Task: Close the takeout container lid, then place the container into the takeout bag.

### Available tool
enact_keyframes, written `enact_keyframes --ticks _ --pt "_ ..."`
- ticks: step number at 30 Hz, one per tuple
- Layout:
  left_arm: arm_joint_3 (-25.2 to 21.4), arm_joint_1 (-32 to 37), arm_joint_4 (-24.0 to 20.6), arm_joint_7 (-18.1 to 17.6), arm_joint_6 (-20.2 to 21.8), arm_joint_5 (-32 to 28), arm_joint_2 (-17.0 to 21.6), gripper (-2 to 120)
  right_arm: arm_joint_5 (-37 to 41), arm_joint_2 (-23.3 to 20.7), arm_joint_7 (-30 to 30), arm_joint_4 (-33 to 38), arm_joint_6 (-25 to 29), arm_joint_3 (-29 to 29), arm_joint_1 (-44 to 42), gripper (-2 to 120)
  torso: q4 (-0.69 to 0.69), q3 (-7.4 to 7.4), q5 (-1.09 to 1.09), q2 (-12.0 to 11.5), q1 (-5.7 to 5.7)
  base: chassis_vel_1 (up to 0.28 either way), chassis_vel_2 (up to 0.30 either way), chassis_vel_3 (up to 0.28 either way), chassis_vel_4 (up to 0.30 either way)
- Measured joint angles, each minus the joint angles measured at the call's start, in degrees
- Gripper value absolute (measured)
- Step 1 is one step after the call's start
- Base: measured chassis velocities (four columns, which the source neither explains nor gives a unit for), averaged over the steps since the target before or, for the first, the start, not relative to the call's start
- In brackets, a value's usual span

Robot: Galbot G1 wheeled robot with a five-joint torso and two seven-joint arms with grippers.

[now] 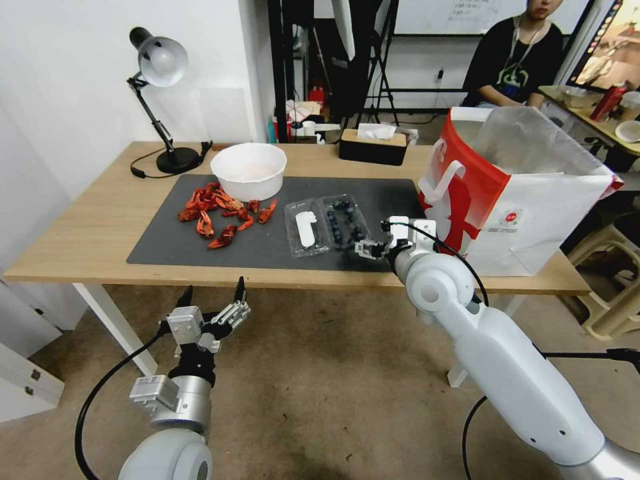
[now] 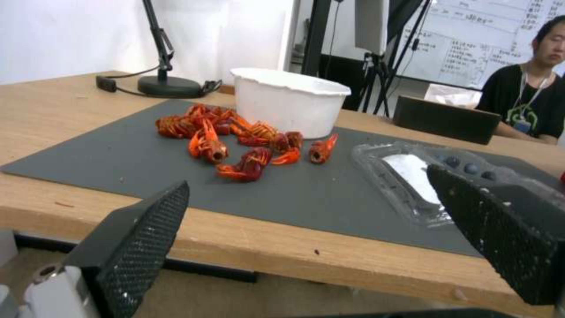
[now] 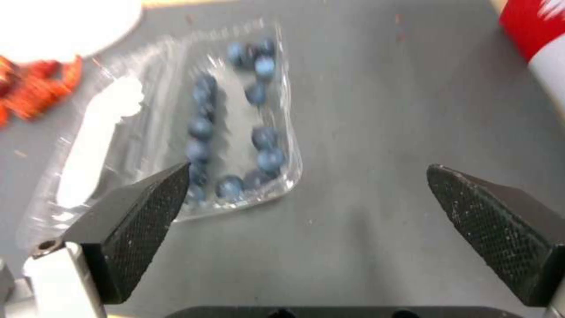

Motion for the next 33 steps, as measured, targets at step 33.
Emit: enact_keyframes --ticks 33 --pt "0.27 -0.41 1.92 -0.26 -0.77 -0.71 2.81 100 -56.63 6.03 -25.26 13.94 52.13 17.08 -51.58 100 0.00 -0.01 0.00 0.00 -0.01 0.000 0.000 0.000 0.000"
